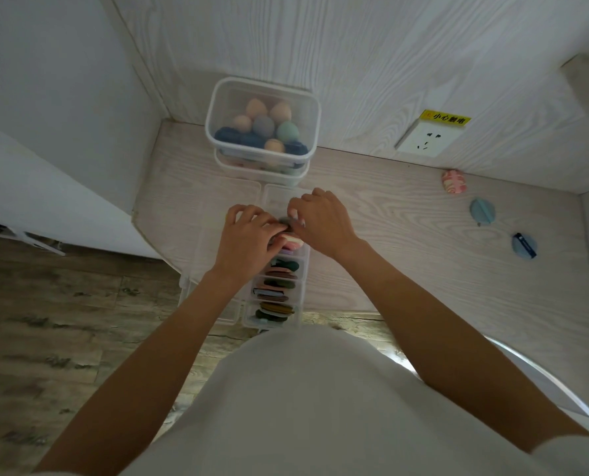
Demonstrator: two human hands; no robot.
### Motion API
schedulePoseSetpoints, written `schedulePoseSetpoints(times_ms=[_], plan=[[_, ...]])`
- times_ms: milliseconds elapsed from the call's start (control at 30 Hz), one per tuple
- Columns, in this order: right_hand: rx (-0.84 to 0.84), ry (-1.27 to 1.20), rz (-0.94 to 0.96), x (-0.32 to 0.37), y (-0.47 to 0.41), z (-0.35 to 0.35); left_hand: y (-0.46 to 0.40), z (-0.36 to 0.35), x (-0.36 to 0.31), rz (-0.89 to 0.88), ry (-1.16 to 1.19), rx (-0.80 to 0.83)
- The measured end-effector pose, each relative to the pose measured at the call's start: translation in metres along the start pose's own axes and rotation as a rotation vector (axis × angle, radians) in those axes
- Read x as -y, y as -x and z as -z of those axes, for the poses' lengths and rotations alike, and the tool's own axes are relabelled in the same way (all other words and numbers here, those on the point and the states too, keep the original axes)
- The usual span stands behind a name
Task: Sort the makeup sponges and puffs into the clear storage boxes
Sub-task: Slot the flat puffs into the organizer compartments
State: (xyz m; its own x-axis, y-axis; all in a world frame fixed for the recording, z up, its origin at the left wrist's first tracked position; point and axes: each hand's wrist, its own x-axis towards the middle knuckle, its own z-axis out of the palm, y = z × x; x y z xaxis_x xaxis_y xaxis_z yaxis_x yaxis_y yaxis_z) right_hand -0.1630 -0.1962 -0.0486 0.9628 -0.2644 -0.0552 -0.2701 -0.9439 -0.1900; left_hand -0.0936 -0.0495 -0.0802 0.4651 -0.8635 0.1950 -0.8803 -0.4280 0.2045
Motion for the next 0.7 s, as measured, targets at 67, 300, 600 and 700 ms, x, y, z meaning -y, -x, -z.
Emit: schedulePoseSetpoints(times_ms=[67,300,600,700], plan=[[-0.024,-0.069,-0.048,0.0,0.001,-0.001,0.0,0.001,-0.001,0.002,-0.005,0.011],[-0.055,0.16,-0.01,0.002,0.004,-0.006,0.001,0.001,0.0,0.012,0.005,0.031],[0.015,-0.087,-0.043,-0.017,0.017,0.008,0.002,0.002,0.005,0.033,0.14,-0.016],[-0.094,-0.304,-0.099,-0.024,0.039,0.015,0.012,0.009,0.009,0.101,0.19,-0.049]])
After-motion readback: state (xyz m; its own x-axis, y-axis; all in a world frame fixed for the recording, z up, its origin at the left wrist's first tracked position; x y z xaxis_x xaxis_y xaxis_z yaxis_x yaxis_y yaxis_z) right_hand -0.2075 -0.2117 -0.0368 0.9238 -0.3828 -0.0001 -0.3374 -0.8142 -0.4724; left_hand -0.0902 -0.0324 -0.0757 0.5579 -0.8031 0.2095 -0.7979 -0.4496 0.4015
